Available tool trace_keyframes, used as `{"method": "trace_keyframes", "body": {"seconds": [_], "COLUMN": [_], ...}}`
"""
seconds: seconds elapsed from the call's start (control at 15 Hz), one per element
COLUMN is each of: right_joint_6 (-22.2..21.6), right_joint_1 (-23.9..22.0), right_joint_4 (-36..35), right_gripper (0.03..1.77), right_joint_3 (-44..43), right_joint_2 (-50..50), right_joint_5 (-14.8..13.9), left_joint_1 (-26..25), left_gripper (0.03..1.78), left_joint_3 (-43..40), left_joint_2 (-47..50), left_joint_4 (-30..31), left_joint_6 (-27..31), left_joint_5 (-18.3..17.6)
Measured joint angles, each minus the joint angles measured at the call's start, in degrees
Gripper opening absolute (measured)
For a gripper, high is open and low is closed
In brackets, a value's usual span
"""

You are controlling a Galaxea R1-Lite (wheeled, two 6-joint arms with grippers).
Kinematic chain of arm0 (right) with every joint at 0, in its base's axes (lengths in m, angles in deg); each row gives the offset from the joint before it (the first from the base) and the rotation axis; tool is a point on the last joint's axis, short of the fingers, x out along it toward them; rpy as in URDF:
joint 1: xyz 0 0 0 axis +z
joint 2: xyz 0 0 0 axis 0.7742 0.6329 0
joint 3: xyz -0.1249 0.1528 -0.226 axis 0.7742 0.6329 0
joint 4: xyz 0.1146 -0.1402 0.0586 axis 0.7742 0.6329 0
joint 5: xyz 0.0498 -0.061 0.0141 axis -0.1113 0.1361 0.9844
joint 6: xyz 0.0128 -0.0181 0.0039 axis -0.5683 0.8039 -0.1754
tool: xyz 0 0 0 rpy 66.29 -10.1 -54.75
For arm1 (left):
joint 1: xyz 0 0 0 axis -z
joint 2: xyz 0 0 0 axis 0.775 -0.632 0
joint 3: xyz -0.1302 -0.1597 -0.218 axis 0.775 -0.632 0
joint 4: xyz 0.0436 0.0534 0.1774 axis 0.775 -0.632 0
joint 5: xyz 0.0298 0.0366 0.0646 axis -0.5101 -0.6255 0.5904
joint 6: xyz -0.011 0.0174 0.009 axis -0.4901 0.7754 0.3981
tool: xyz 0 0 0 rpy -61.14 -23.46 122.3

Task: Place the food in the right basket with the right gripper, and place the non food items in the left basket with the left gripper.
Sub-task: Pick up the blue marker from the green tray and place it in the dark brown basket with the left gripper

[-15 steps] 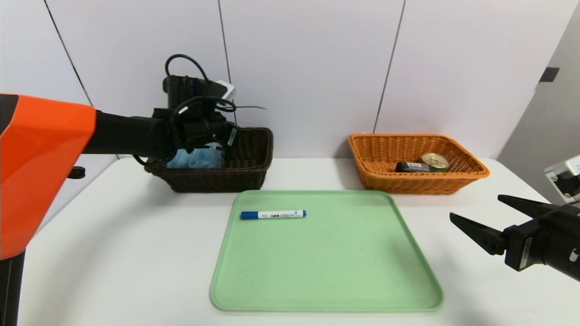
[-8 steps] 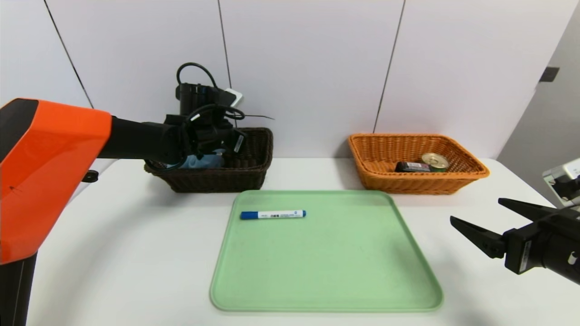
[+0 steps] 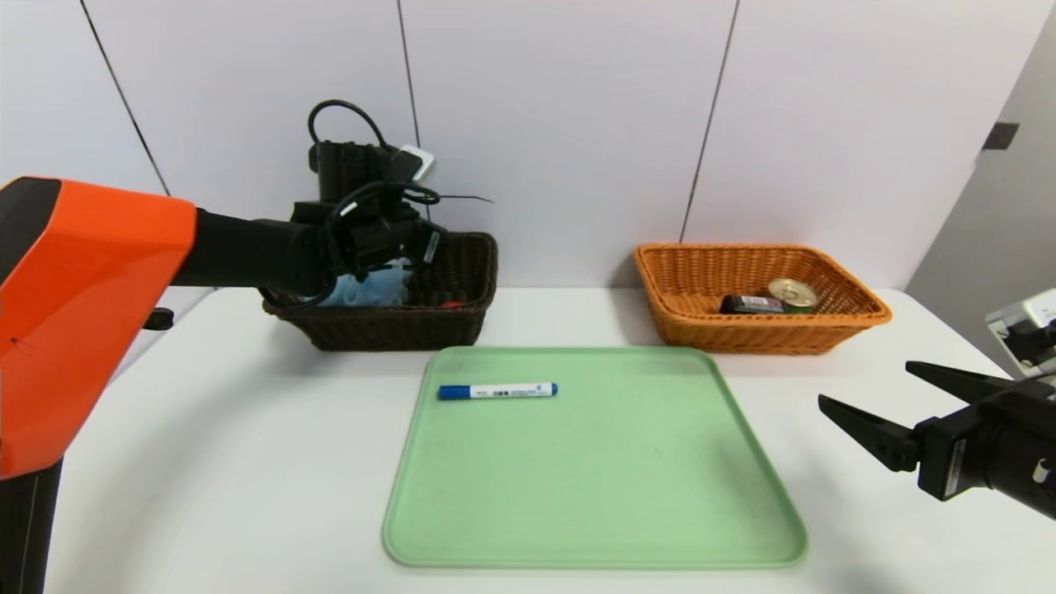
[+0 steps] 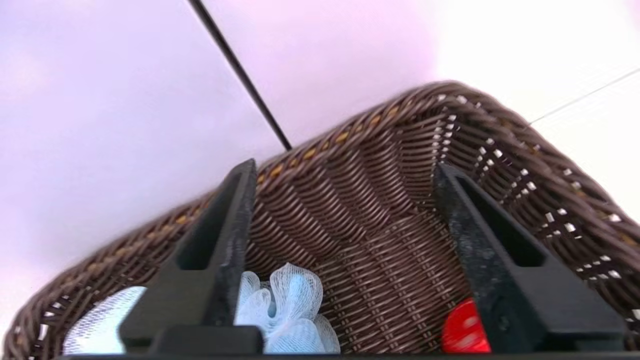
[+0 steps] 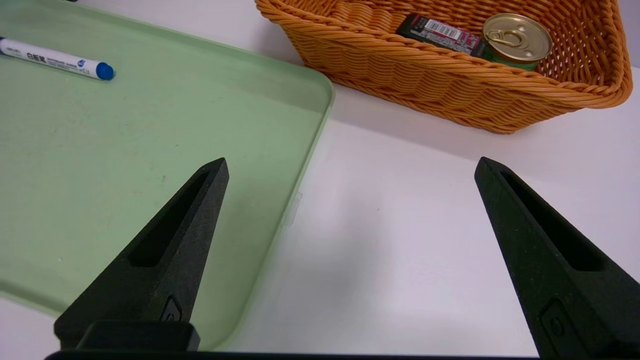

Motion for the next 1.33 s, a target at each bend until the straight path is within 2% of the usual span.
{"method": "trace_keyframes", "body": {"seconds": [0.13, 0.33, 0.47, 0.67, 0.8, 0.93, 1.13, 1.33], "right_joint_6": [0.05, 0.0, -0.09, -0.09, -0.12, -0.12, -0.09, -0.34], "right_joint_1": [0.0, 0.65, 0.98, 1.13, 1.13, 1.16, 1.0, 0.91], "right_joint_4": [-0.04, -0.04, -0.01, -0.01, -0.01, 0.0, 0.07, 0.05], "right_gripper": [1.7, 1.7, 1.7, 1.7, 1.7, 1.7, 1.7, 1.7], "right_joint_3": [0.11, 0.28, 0.28, 0.17, -0.39, -0.94, -2.38, -3.23], "right_joint_2": [-0.06, -0.17, -0.28, -0.78, -1.11, -1.52, -1.99, -3.08], "right_joint_5": [0.0, 0.02, 0.0, 0.0, -0.02, 0.02, -0.2, -0.33], "left_joint_1": [0.09, 0.0, 0.2, 1.27, 2.12, 2.43, 3.72, 4.27], "left_gripper": [1.38, 1.48, 1.53, 1.59, 1.61, 1.64, 1.66, 1.67], "left_joint_3": [-0.02, 0.22, 0.88, 2.67, 1.82, -1.3, -6.56, -7.97], "left_joint_2": [1.94, 6.75, 10.95, 17.53, 21.55, 25.04, 28.09, 27.79], "left_joint_4": [-2.29, -11.23, -22.71, -41.06, -50.58, -57.3, -57.43, -52.81], "left_joint_6": [0.11, 0.59, 0.98, 2.27, 7.42, 13.95, 18.07, 22.77], "left_joint_5": [-0.28, -1.77, -2.38, -5.11, -6.99, -10.05, -10.78, -11.0]}}
